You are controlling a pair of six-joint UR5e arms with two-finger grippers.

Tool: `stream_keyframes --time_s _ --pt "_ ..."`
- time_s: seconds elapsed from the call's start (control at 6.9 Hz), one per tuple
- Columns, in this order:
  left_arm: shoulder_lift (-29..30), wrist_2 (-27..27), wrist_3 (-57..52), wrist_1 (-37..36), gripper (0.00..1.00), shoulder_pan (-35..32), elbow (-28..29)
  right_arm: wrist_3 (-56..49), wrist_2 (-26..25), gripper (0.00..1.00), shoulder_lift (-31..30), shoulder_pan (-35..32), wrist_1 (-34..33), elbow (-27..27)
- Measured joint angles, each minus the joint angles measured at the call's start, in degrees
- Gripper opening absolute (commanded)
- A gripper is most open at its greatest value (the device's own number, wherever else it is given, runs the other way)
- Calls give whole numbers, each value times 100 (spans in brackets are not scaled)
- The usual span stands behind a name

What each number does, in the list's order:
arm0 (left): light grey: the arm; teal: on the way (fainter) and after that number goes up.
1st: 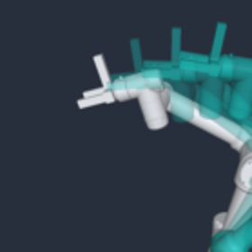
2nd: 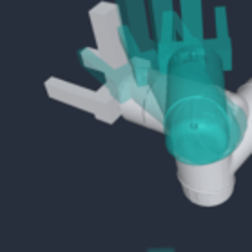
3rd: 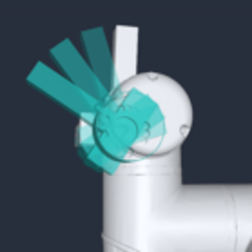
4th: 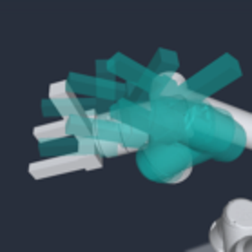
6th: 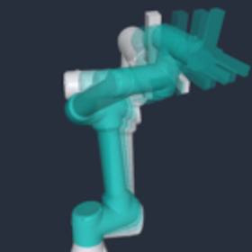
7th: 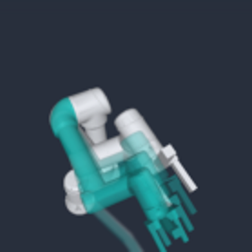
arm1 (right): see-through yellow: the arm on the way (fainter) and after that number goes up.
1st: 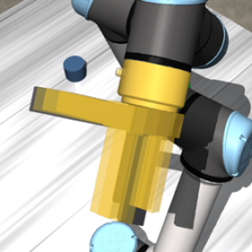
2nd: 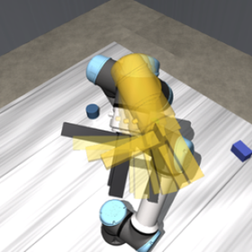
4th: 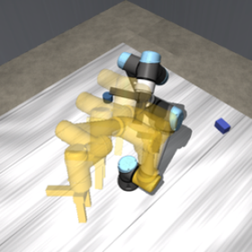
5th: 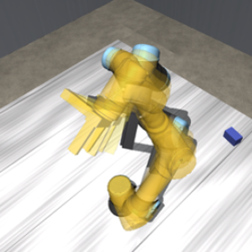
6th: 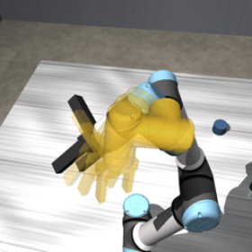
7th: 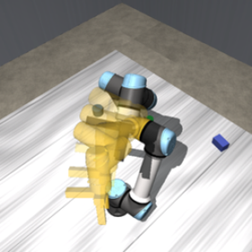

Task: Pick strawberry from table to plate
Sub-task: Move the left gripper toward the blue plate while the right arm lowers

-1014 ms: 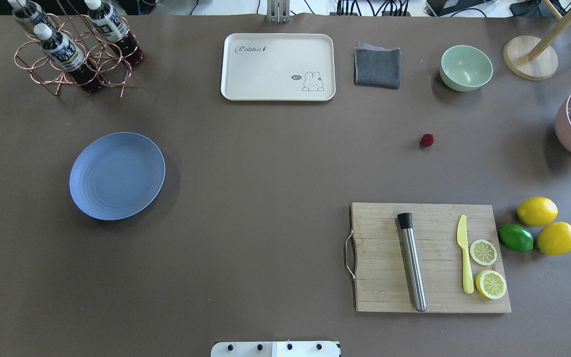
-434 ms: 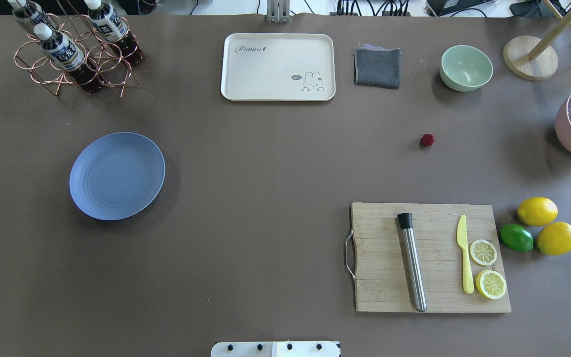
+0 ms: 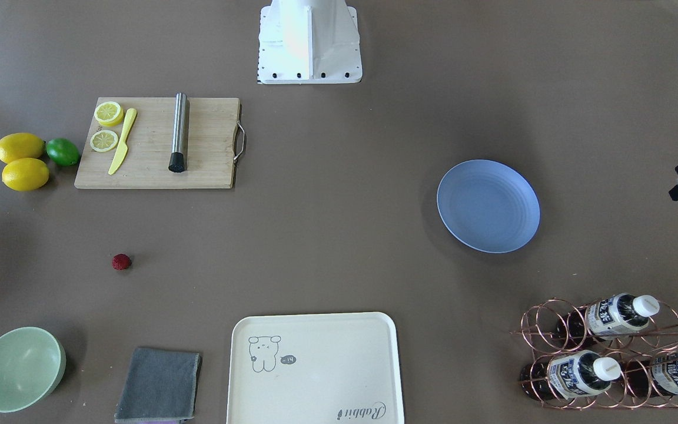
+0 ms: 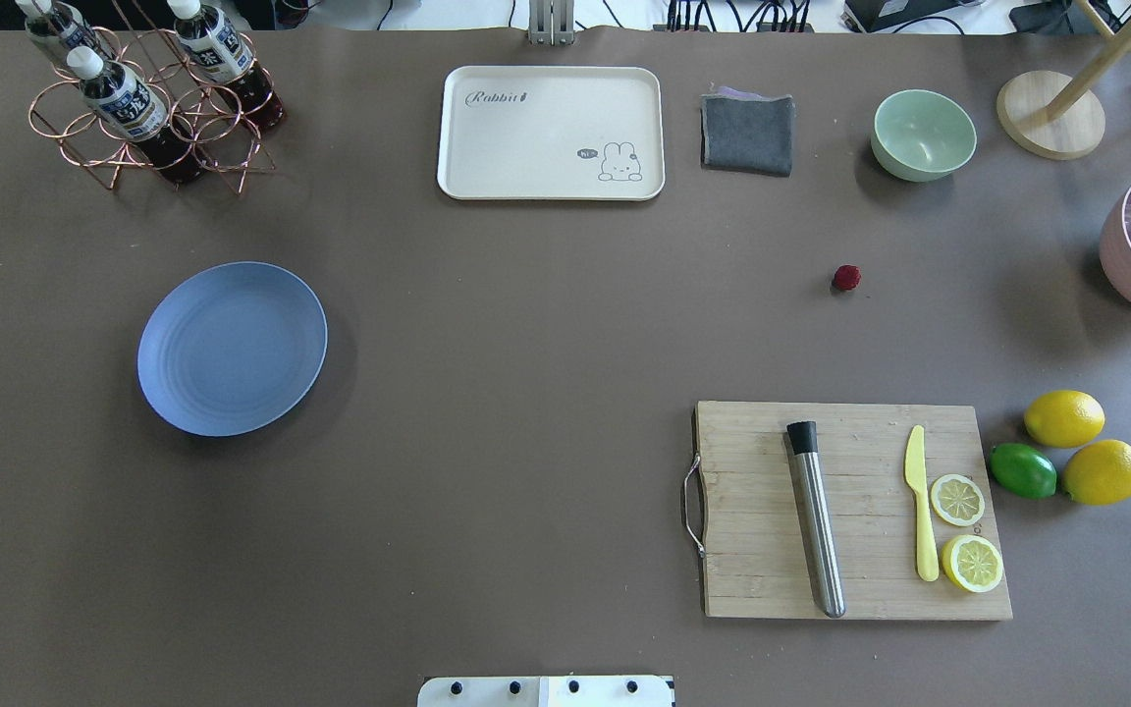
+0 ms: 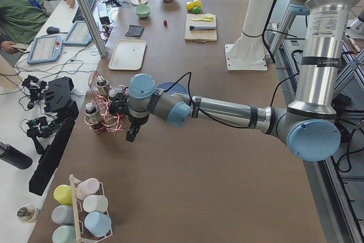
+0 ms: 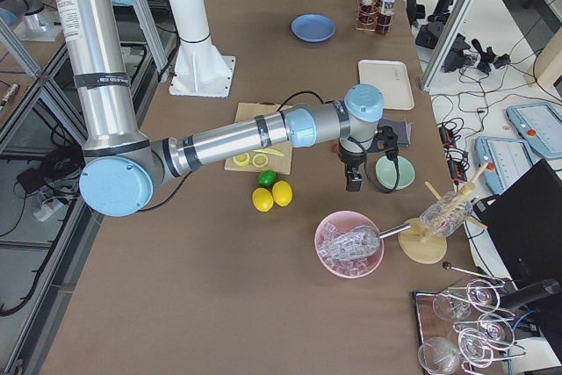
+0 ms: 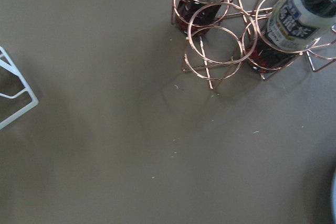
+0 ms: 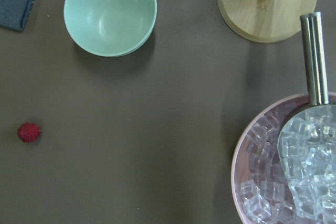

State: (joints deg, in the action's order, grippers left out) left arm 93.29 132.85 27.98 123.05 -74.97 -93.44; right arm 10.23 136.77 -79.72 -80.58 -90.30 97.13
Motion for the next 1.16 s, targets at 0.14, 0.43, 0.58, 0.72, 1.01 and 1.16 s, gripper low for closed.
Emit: stream_keyframes --time_s 0.14,0.43,0.58,0.72,1.01,1.16 --pt "-40 -230 696 462 99 398 9 275 -13 100 38 98 580 -285" --pt "-86 -900 1988 1275 99 1256 11 1340 -153 100 92 436 1893 -818" --pt "-89 -1164 2359 1494 99 1600 11 1743 -272 100 159 624 2172 -918" --pt "-89 -1370 2571 1615 98 1881 14 1920 -361 100 194 761 2268 -950" --pt "-90 -1841 2869 1813 98 2414 61 2087 -419 100 224 924 2311 -957" --pt "-91 -1970 2915 1895 98 2540 136 2178 -427 100 239 982 2314 -946"
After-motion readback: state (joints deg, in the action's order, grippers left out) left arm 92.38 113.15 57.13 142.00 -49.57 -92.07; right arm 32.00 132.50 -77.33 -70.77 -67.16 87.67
